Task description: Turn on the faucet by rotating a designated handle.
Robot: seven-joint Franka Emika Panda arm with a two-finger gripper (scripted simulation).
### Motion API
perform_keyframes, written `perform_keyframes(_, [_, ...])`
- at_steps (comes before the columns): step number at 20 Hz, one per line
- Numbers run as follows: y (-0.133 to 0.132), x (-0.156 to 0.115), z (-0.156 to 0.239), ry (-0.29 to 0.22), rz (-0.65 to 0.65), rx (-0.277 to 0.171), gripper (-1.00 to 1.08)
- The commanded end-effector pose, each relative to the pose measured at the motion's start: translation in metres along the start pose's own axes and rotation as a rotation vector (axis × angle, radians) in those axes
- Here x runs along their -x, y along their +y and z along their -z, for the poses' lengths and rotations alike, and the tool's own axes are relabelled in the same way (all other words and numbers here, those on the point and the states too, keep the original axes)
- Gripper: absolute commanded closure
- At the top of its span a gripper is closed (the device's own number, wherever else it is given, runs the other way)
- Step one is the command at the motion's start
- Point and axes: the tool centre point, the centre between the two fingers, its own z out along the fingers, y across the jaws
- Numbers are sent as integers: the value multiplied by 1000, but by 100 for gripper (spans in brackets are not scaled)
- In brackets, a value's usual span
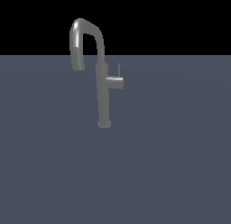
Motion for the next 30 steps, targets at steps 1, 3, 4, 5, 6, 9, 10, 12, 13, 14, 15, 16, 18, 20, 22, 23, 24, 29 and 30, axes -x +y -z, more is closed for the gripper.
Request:
perform_keyframes(1, [0, 0, 0, 0, 0, 0, 108])
perform_keyframes(3, [0, -1, 0, -1, -2, -2, 108])
perform_keyframes(4, [0, -1, 0, -3, -4, -4, 108])
perform_keyframes(5, [-1, -2, 0, -5, -6, -7, 108])
perform_keyframes(6, [-1, -3, 0, -9, -10, -11, 108])
perform_keyframes(9, [-2, -8, 0, -22, -26, -28, 108])
perform_keyframes(10, [-3, -10, 0, -28, -33, -36, 108])
perform_keyframes(12, [-4, -15, 0, -42, -50, -53, 108])
perform_keyframes(13, [-5, -18, 0, -50, -59, -64, 108])
perform_keyframes(14, [-6, -22, 0, -59, -70, -75, 108])
perform_keyframes(15, [-6, -25, 0, -69, -81, -87, 108])
perform_keyframes(16, [-7, -29, -1, -79, -94, -101, 108])
perform_keyframes(18, [-9, -38, -1, -103, -121, -131, 108])
perform_keyframes(20, [-10, -48, -2, -130, -153, -165, 108])
perform_keyframes(22, [-12, -59, -3, -159, -188, -203, 108])
perform_keyframes(23, [-12, -65, -4, -175, -206, -222, 108])
perform_keyframes(24, [-13, -71, -4, -190, -224, -242, 108])
perform_keyframes(29, [-14, -100, -9, -269, -318, -344, 108])
perform_keyframes(30, [-14, -106, -10, -286, -338, -365, 108])
